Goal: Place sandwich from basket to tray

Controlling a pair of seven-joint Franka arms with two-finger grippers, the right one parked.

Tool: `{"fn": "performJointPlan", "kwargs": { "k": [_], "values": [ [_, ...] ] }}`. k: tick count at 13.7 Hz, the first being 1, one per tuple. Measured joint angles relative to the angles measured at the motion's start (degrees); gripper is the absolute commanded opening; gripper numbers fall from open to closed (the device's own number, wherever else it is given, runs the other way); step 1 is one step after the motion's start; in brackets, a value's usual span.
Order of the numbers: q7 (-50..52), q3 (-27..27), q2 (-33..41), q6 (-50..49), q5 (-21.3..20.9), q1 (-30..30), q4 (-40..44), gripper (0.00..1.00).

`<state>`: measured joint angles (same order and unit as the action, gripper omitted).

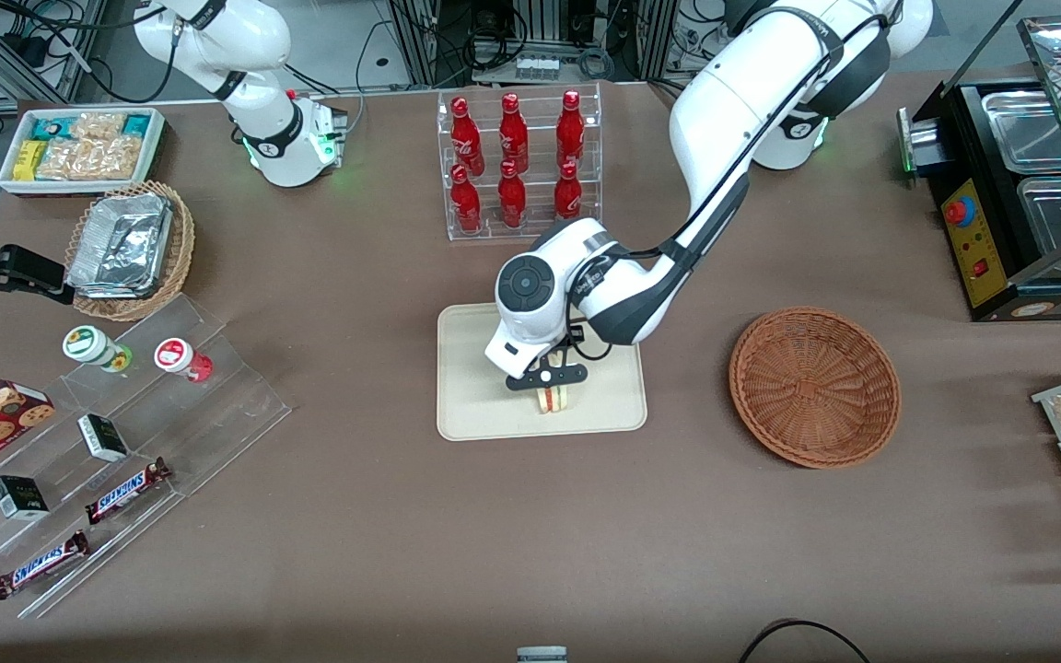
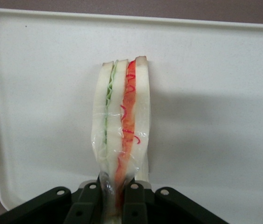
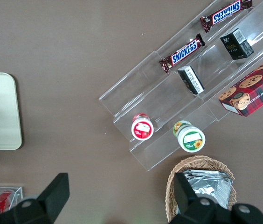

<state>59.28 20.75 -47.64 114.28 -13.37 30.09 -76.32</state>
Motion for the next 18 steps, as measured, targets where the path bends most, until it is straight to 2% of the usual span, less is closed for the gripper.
{"fn": "performJointPlan", "kwargs": {
  "k": [1,2,3,10,18],
  "values": [
    [0.3,0.0,-0.1,0.0,0.0,0.0,0.1,0.28],
    [0.5,0.0,-0.3,0.1,0.0,0.0,0.1,0.98],
    [0.5,0.0,-0.3,0.1,0.0,0.0,0.1,1.00],
    [0.7,0.1,0.5,-0.7,0.0,0.1,2.0,1.00],
    [-2.1,0.1,5.6,-13.3,0.3,-1.0,8.7,1.00]
  ]
}}
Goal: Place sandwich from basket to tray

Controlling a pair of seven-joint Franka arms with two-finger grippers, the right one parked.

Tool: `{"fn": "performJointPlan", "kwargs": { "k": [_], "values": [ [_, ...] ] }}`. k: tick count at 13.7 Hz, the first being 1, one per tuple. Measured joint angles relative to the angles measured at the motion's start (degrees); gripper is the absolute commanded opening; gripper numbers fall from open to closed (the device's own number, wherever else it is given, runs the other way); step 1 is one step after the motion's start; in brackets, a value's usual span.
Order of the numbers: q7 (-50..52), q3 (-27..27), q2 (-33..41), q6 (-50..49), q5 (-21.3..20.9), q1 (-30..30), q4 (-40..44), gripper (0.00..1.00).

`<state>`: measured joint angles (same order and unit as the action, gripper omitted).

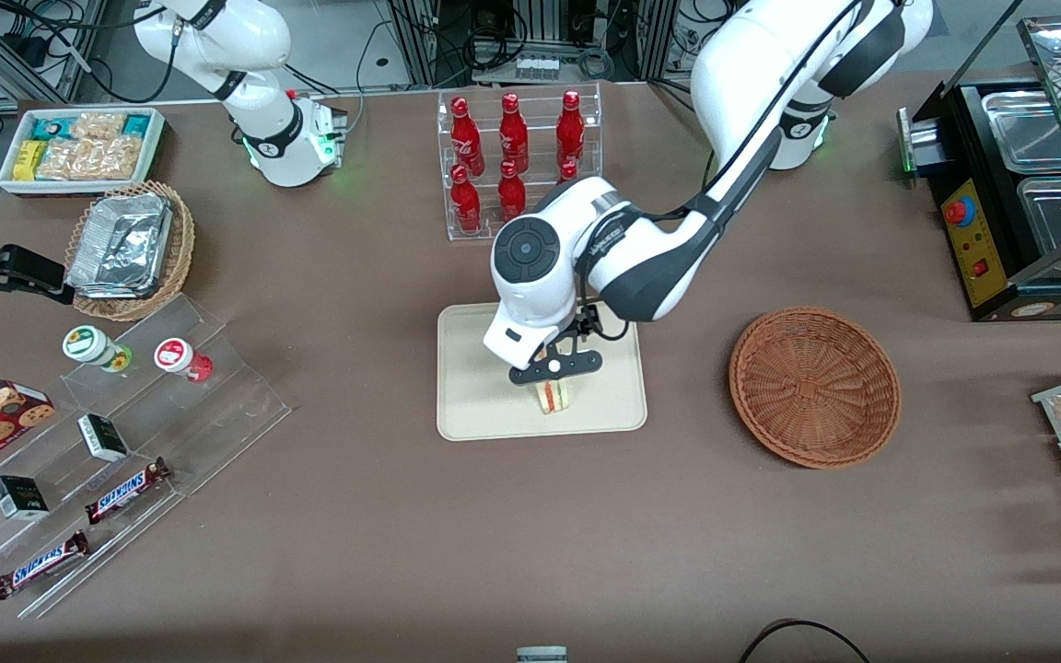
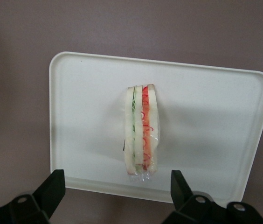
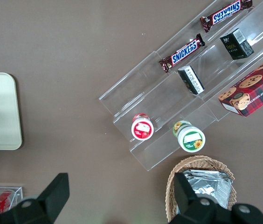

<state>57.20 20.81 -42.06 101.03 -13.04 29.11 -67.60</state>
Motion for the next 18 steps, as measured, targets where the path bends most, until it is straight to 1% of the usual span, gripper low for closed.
{"fn": "performJointPlan", "kwargs": {
  "k": [4,7,9,11,15,18],
  "values": [
    [-11.3,-0.1,2.1,-4.1,0.9,-5.5,0.5,1.00],
    [-20.9,-0.3,5.0,-9.7,4.0,-11.5,0.6,1.00],
    [-27.5,-0.3,7.5,-13.3,4.4,-15.7,0.2,1.00],
    [-33.3,-0.4,10.9,-14.2,4.7,-20.2,-2.8,1.00],
    [-43.2,-0.4,17.5,-14.2,6.6,-28.8,-10.3,1.00],
    [-47.8,-0.4,21.8,-14.2,8.2,-33.3,-14.3,1.00]
  ]
}}
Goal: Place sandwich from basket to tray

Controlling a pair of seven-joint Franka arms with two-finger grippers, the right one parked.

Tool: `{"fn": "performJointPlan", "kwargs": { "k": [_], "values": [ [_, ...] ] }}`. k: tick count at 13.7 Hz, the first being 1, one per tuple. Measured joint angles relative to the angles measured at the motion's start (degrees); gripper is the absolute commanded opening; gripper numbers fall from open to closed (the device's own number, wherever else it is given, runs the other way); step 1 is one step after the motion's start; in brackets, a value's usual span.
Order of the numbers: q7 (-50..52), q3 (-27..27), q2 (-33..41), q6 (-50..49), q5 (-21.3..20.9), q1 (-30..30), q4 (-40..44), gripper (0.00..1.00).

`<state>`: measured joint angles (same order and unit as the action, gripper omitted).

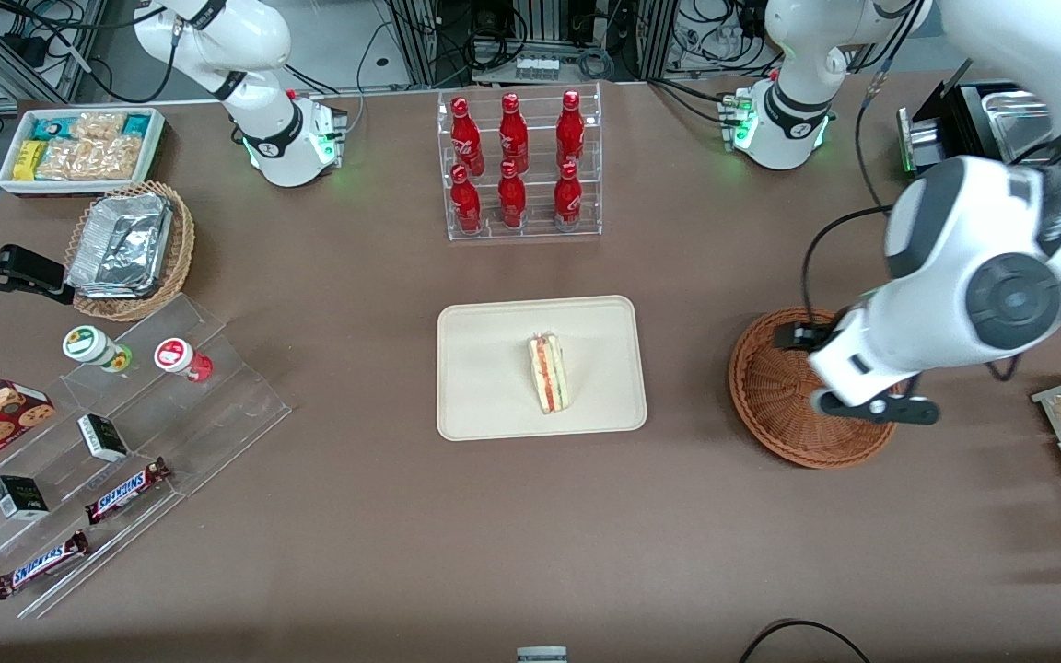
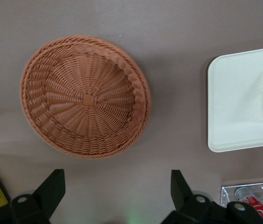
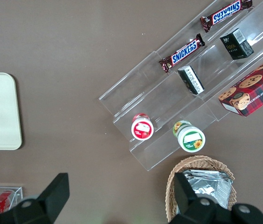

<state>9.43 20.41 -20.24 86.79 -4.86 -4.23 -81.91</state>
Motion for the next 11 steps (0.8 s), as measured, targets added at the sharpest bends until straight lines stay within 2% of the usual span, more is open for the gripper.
{"fn": "performJointPlan", "kwargs": {
  "k": [6,9,11],
  "values": [
    [-0.4,-0.6,7.7,0.0,0.1,-2.1,-6.1,1.00],
    [-3.4,-4.5,11.2,-0.7,0.2,-1.8,-9.0,1.00],
    [-5.1,-9.8,13.3,-2.7,0.7,1.6,-9.5,1.00]
  ]
}}
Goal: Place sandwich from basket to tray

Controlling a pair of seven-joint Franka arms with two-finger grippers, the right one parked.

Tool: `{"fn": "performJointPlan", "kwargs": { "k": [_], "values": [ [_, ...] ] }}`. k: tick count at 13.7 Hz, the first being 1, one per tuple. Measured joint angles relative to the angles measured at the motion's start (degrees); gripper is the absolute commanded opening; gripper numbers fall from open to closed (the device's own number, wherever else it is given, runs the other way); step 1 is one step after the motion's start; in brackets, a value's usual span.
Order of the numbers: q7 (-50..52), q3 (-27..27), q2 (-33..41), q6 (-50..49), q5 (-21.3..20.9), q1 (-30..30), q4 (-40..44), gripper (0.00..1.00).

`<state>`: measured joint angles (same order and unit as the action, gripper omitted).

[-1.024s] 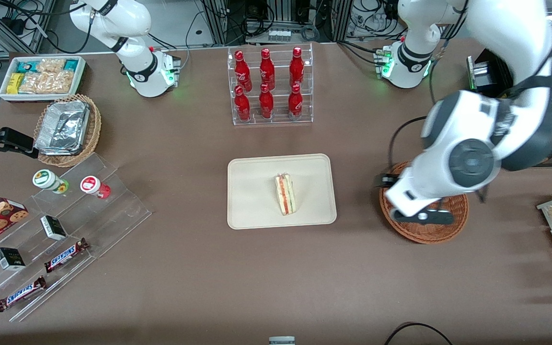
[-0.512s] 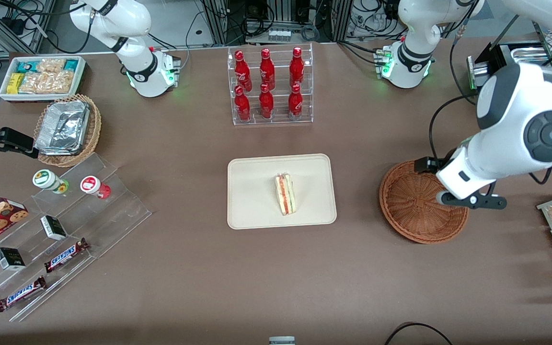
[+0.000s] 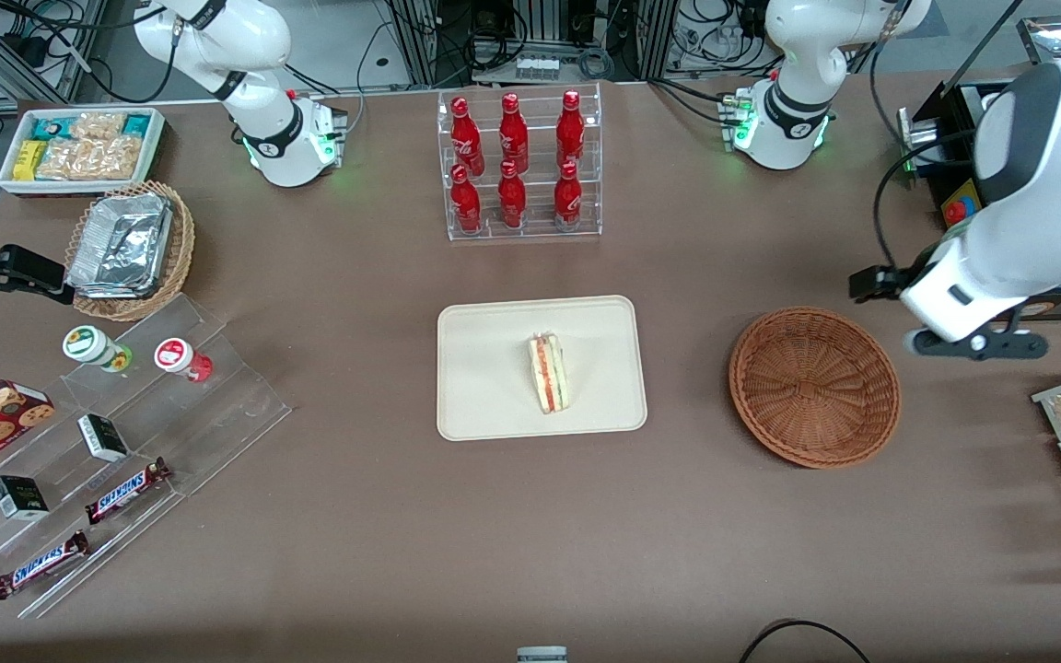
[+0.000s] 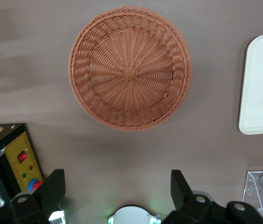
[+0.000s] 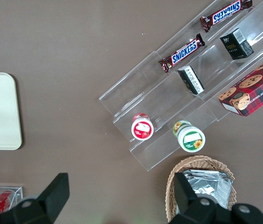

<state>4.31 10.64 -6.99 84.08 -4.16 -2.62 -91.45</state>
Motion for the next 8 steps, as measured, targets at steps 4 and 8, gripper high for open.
{"fn": "performJointPlan", "kwargs": {
  "k": [4,8],
  "values": [
    [-0.3,-7.7,4.2,-4.2,2.0,6.7,-0.1,1.00],
    [-0.3,-11.2,7.1,-7.0,2.2,9.7,-0.3,1.00]
  ]
}}
